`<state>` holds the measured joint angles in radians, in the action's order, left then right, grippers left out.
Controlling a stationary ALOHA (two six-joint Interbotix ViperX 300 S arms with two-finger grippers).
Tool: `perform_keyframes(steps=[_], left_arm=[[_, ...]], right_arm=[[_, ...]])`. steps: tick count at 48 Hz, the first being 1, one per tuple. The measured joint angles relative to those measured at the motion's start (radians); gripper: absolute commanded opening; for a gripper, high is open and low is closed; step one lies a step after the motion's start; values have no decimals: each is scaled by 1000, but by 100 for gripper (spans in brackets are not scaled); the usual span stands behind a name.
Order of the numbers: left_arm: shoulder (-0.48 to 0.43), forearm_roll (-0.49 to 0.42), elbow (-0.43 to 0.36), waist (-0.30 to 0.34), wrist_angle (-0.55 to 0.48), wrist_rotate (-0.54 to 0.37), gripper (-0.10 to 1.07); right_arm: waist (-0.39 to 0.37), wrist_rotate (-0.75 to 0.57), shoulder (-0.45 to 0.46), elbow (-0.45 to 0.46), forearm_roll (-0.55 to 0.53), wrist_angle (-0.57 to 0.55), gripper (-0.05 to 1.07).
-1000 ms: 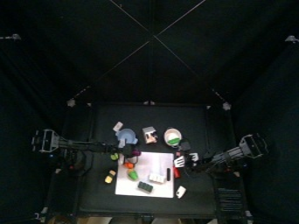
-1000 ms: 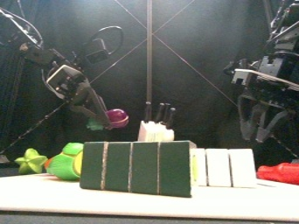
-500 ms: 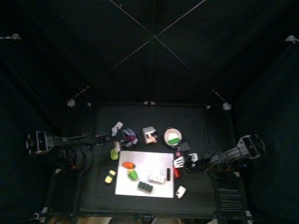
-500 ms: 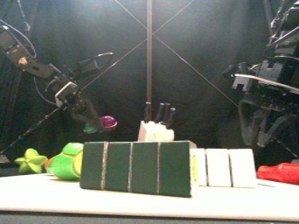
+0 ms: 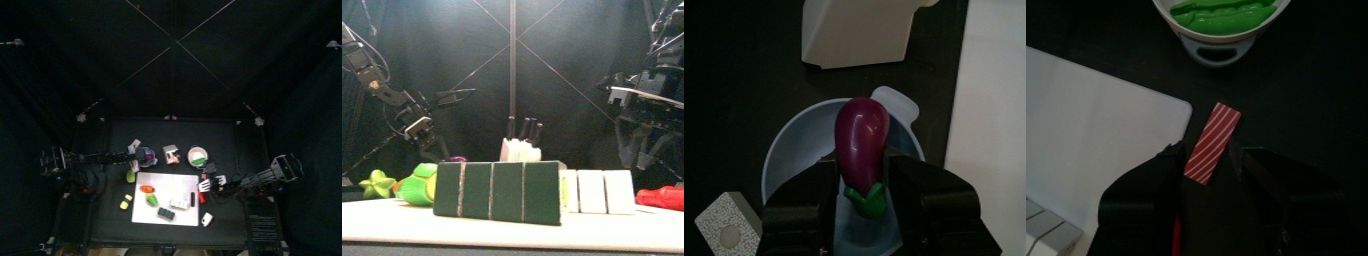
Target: Place eggplant into bowl
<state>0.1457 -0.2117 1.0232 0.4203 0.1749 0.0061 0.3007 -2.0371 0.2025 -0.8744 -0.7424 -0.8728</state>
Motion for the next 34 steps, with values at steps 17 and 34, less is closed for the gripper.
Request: perform_keyframes(steps=[17, 34], left_arm=[[-3, 17, 0, 2, 0, -2, 84], [-3, 18, 0, 0, 2, -2, 85]], right_arm=[[-5, 2, -8, -2, -2, 0, 78], [-5, 2, -8, -2, 0, 0, 78]])
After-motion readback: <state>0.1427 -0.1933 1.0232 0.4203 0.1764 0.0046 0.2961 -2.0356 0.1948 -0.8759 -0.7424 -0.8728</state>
